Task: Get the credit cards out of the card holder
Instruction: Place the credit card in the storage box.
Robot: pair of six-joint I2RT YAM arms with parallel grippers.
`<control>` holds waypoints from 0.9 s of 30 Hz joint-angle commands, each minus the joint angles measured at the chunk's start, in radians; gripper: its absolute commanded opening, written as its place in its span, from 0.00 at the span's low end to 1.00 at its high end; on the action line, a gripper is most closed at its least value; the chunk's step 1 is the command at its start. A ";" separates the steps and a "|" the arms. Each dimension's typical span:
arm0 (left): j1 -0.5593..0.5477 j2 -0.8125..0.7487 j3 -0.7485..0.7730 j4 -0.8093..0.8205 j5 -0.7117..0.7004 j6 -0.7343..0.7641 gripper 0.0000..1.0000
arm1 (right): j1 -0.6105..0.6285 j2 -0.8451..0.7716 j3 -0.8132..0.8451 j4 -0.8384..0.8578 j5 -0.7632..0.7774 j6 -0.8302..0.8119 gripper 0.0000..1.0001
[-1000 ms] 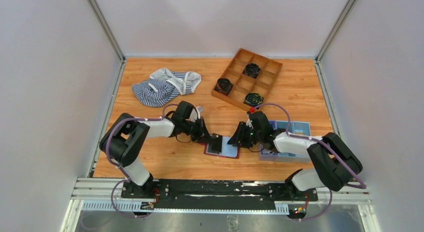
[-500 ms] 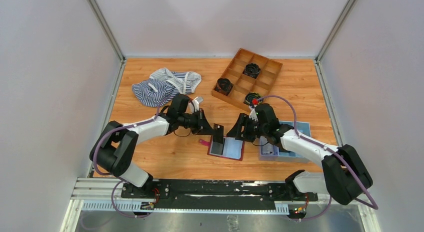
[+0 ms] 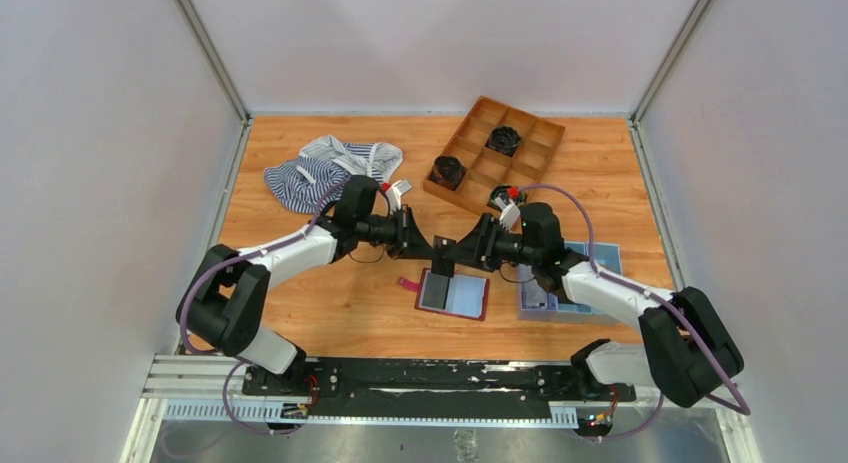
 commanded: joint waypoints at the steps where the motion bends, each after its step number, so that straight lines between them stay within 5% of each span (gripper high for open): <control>1: 0.002 -0.042 0.023 -0.004 0.037 -0.020 0.00 | -0.024 0.031 -0.026 0.141 -0.066 0.080 0.50; 11: 0.002 -0.053 0.025 -0.005 0.035 -0.024 0.00 | -0.041 0.070 -0.061 0.289 -0.087 0.170 0.27; 19: 0.002 -0.074 0.049 -0.004 0.044 -0.028 0.00 | -0.041 0.134 -0.074 0.410 -0.121 0.213 0.48; 24: 0.002 -0.074 0.041 -0.004 0.040 -0.031 0.00 | -0.044 0.123 -0.084 0.426 -0.109 0.224 0.10; 27: 0.002 -0.070 0.033 -0.004 0.035 -0.030 0.00 | -0.051 0.100 -0.096 0.415 -0.102 0.223 0.00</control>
